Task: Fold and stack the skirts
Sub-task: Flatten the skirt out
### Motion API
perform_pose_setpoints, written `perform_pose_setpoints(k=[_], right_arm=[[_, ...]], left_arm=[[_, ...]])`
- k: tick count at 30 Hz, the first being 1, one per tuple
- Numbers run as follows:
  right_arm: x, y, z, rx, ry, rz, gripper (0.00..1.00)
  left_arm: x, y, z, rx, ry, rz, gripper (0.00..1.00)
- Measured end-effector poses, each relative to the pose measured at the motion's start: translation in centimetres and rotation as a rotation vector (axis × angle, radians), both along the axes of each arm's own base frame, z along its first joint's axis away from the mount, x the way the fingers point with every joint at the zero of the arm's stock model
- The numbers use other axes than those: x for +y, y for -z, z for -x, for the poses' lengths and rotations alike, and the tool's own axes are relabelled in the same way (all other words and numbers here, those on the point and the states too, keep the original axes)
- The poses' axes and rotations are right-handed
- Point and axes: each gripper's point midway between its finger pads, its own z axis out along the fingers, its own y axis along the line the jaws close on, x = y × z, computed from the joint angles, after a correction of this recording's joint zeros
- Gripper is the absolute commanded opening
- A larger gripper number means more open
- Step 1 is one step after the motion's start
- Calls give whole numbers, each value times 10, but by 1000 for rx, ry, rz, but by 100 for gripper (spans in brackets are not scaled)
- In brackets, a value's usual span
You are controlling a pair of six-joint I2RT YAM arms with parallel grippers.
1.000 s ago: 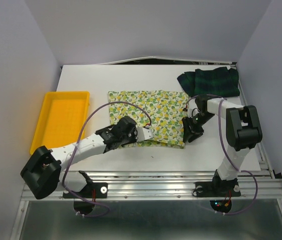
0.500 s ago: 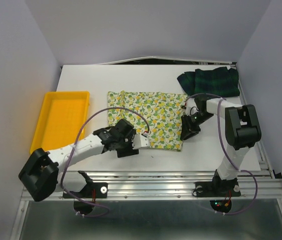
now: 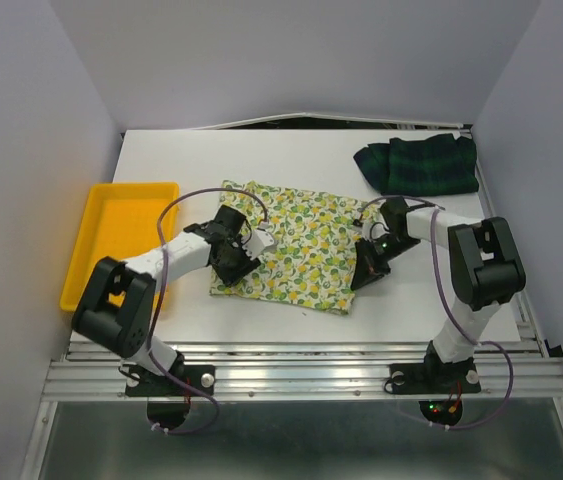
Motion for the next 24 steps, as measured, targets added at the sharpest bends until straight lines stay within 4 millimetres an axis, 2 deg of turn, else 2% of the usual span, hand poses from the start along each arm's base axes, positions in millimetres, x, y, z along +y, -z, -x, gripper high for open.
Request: perform_pose_setpoints(k=[2, 4, 6, 8, 10, 11, 13, 15, 17, 21, 24], right_arm=[[18, -16, 12, -31, -72, -46, 13], [37, -39, 26, -51, -153, -111, 20], [46, -60, 29, -68, -208, -153, 20], [47, -79, 13, -125, -224, -164, 21], [40, -101, -15, -215, -206, -165, 22], [37, -105, -23, -238, -192, -164, 23], [13, -115, -61, -324, -134, -112, 23], [-8, -112, -94, -379, -92, -37, 23], [-28, -95, -122, -412, -59, 62, 22], [-52, -55, -154, -453, -64, 247, 19], [-72, -26, -168, -472, -91, 377, 18]], left_arm=[[6, 19, -5, 73, -47, -33, 52], [5, 21, -18, 96, -85, -38, 52], [-2, 21, -42, 90, -107, -39, 52], [-12, 19, -66, 66, -114, -34, 53], [-20, 17, -91, 36, -116, -26, 57], [-21, 18, -94, 32, -113, -26, 59], [-27, 15, -111, -3, -103, -24, 65], [-28, 12, -119, -26, -83, -29, 69], [-26, 11, -121, -34, -67, -34, 71], [-24, 5, -121, -36, -56, -24, 74], [-20, -18, -120, -61, -66, 10, 75]])
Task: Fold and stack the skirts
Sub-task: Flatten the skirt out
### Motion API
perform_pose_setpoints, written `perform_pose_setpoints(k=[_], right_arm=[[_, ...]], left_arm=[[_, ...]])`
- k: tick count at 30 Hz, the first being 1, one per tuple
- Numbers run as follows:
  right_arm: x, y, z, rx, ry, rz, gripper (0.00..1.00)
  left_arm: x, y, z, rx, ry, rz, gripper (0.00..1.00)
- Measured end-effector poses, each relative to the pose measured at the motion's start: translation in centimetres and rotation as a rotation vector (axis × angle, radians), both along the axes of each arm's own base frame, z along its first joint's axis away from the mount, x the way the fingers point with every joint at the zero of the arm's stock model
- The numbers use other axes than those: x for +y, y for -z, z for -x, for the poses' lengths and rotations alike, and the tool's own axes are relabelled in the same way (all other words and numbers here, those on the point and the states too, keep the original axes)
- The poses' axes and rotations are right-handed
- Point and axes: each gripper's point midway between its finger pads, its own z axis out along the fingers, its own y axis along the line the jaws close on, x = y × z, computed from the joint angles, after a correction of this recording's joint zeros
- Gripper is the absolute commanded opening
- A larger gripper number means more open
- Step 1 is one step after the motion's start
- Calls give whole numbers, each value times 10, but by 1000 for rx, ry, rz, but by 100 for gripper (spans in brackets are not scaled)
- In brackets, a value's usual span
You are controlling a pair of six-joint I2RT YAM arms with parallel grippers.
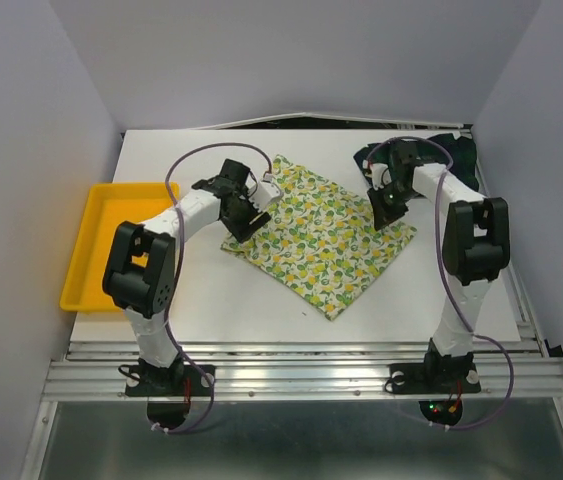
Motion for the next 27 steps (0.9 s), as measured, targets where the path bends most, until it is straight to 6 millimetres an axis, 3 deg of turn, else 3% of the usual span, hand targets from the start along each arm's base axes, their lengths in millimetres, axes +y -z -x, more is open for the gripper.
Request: perform_pose_setpoints(k=[4, 7, 10, 17, 19, 22, 25, 27], right_arm=[[-26, 37, 10, 12, -27, 155, 15], [-34, 42, 23, -4, -58, 204, 14], [-25, 43, 47, -12, -133, 237, 14], [52, 44, 153, 127, -491, 216, 15], [78, 41, 195, 218, -606, 155, 16], [97, 32, 233, 314, -688, 74, 19], [106, 13, 256, 401, -720, -20, 19], [113, -1, 261, 428, -726, -71, 19]], left_arm=[[9, -42, -4, -67, -41, 79, 75], [17, -65, -8, -101, -81, 133, 75], [27, -74, -13, -101, -131, 180, 75], [38, -75, -18, -51, -205, 236, 74], [35, -72, -21, -36, -205, 249, 74], [31, -62, -25, -5, -205, 254, 74], [29, -47, -28, 39, -204, 247, 73], [27, -42, -31, 58, -204, 246, 73]])
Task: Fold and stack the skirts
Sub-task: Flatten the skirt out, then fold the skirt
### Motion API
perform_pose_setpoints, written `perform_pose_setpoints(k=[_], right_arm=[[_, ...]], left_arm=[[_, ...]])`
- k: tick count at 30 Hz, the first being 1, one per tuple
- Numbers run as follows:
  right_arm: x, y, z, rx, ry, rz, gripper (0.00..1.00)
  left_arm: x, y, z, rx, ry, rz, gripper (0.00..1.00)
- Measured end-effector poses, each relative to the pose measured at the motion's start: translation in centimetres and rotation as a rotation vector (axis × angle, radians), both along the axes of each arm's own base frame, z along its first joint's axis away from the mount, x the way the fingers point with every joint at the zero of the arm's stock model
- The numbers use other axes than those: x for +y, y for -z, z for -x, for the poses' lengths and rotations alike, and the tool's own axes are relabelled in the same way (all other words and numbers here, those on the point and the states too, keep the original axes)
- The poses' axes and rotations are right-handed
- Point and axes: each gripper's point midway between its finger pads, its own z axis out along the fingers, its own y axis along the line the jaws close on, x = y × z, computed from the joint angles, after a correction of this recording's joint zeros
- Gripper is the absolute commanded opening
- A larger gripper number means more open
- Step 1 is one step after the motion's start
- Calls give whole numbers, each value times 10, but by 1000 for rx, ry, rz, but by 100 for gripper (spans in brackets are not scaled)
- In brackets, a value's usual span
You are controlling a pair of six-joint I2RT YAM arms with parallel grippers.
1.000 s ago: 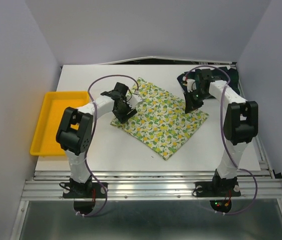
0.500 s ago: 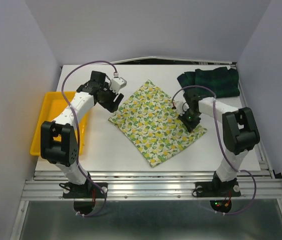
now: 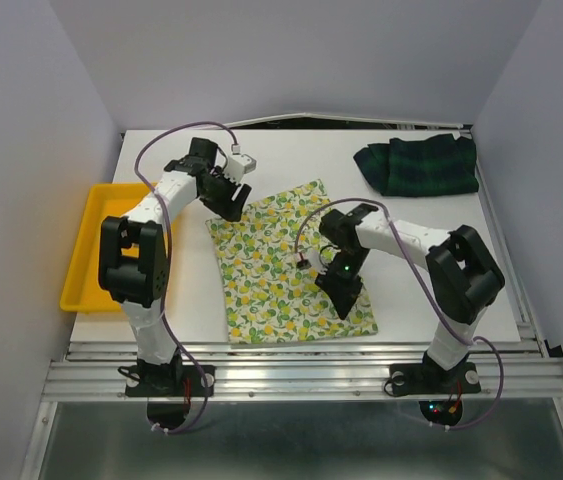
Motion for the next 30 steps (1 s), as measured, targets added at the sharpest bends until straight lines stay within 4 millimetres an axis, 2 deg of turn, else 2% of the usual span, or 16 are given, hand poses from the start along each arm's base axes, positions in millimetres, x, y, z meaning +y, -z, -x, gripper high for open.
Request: perform_pose_setpoints(k=[2, 5, 7, 9, 11, 13, 14, 17, 19, 23, 26, 30], right_arm=[[14, -19, -10, -11, 12, -49, 18], [29, -40, -42, -104, 64, -119, 18], [33, -55, -78, -190, 150, -162, 17], [26, -70, -119, -277, 243, -185, 15], [16, -86, -173, -385, 343, -208, 14], [3, -85, -204, -449, 398, -197, 13], [-3, -78, -216, -466, 424, -178, 13], [-7, -52, -216, -439, 441, -141, 12], [-7, -21, -200, -377, 439, -100, 12], [-13, 20, -166, -277, 443, -27, 12], [-18, 39, -146, -231, 444, 6, 12], [-17, 46, -128, -217, 441, 4, 12]], left_arm=[[-2, 5, -8, 8, 2, -1, 72], [-4, 5, -17, 0, 7, -2, 68], [-7, 4, -22, -5, 22, -1, 65], [-10, 6, -27, -11, 40, -5, 63], [-15, 12, -26, -3, 60, -12, 62], [-24, 22, -22, 16, 89, -19, 62], [-29, 25, -20, 20, 101, -21, 62], [-44, 38, -15, 46, 134, -18, 62], [-50, 44, -11, 64, 147, -14, 62], [-56, 49, -8, 78, 156, -13, 61], [-61, 50, -7, 75, 165, -13, 61], [-79, 53, -1, 74, 204, -12, 61]])
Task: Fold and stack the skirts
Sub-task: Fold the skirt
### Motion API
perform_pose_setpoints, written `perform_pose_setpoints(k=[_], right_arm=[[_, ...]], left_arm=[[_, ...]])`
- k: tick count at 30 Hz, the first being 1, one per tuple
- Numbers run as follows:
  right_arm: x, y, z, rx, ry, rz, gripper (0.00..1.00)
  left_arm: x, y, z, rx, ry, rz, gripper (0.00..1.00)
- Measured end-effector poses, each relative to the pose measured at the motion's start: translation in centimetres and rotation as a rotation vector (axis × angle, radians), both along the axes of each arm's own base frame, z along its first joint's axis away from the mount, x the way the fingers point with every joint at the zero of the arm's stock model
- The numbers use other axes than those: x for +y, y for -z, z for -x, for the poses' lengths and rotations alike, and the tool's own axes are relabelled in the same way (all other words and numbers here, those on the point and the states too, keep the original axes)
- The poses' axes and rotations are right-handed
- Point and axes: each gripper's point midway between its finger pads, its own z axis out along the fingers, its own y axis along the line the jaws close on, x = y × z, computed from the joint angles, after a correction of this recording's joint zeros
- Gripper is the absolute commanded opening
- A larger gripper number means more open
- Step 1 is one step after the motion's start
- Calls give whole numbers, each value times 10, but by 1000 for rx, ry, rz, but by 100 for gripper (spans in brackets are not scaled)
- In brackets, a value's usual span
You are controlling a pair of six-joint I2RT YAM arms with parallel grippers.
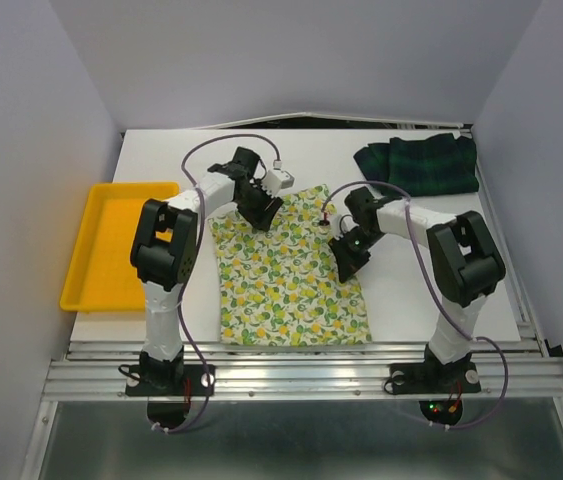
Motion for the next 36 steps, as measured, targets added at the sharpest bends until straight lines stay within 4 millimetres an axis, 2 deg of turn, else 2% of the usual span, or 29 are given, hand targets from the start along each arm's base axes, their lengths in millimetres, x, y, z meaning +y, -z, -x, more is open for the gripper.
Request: perform_pose_setpoints(k=[2, 6, 9, 12, 14, 15, 18, 21, 22, 23, 25, 27, 31, 34, 36], right_arm=[[4, 0, 12, -5, -24, -2, 11], [21, 2, 51, 21, -129, -2, 12], [28, 1, 70, 49, -189, -6, 15], [26, -6, 78, 71, -212, -7, 22], [24, -19, 72, 58, -202, -14, 35], [23, -25, 66, 43, -193, -22, 37], [23, -62, 22, -103, -150, -67, 41], [18, -103, -42, -297, -74, -103, 40], [11, -119, -69, -368, -35, -100, 40], [7, -126, -82, -402, -16, -99, 39], [-3, -140, -126, -506, 40, -73, 38], [-7, -139, -166, -592, 76, -43, 37], [-3, -107, -206, -619, 81, -1, 40], [1, -77, -225, -605, 64, 16, 43], [2, -64, -230, -598, 50, 24, 44]], left_arm=[[-12, 5, 5, 5, 25, 1, 60], [-30, 16, 24, 34, 69, 1, 59], [-40, 18, 34, 42, 98, 15, 59], [-44, 17, 40, 48, 111, 33, 63], [-42, 12, 45, 60, 115, 44, 66], [-41, 6, 46, 62, 115, 53, 68], [-32, -22, 44, 43, 111, 92, 71], [-21, -59, 25, -31, 95, 129, 71], [-14, -78, 11, -81, 83, 144, 71], [-11, -88, 5, -109, 79, 150, 71], [-2, -105, -10, -162, 65, 157, 71], [10, -115, -21, -196, 43, 160, 71], [27, -113, -27, -189, 9, 151, 71], [37, -109, -31, -178, -14, 148, 71], [42, -107, -32, -175, -25, 145, 71]])
